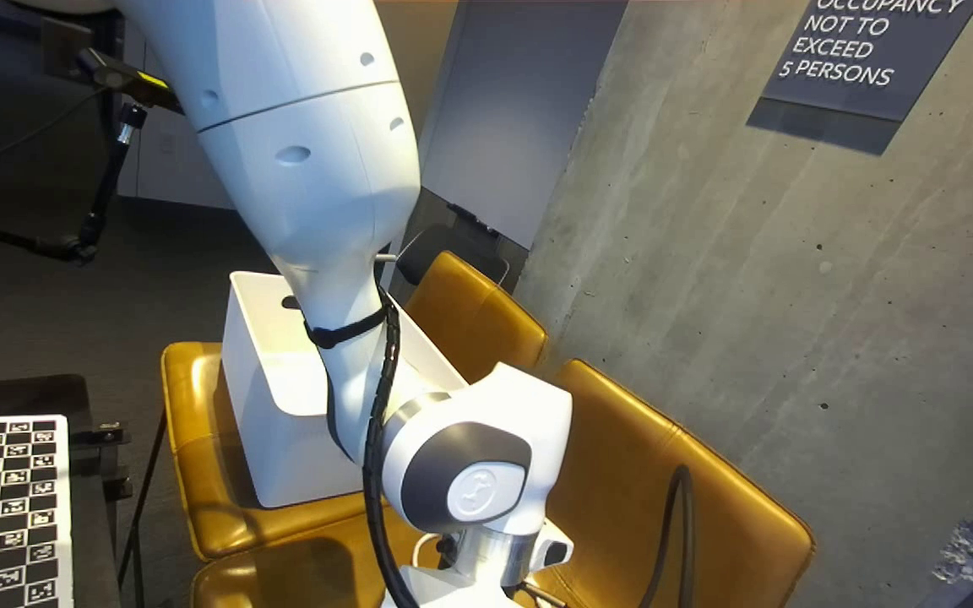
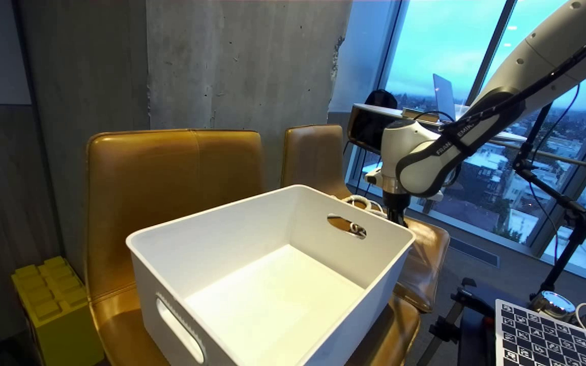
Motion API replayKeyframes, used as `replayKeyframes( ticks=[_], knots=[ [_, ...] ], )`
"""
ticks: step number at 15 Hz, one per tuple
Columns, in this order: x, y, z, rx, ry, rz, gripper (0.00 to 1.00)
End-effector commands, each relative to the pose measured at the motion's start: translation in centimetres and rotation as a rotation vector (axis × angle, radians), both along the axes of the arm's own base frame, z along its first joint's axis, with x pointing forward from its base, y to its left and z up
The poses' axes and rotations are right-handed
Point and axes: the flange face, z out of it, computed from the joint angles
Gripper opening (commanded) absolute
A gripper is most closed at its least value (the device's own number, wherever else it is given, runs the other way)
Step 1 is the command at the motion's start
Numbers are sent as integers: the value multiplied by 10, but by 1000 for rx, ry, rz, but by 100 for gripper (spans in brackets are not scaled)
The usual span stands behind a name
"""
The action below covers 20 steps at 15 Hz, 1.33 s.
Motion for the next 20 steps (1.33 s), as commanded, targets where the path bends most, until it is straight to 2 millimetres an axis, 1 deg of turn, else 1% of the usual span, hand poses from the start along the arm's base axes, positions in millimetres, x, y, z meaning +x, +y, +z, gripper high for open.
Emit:
replayKeyframes(
  ticks=[1,3,5,8,11,15,17,18,20],
  knots=[
    [4,12,65,-26,-48,-19,3],
    [10,20,108,-20,-90,-44,3],
    [15,32,153,-10,-123,-55,3],
    [20,63,224,19,-187,-58,3],
    [22,104,294,63,-252,-59,3],
    [21,172,382,111,-312,-76,3],
    [20,198,413,129,-332,-83,3],
    [20,204,422,133,-336,-90,3],
    [19,208,427,129,-339,-103,3]
  ],
)
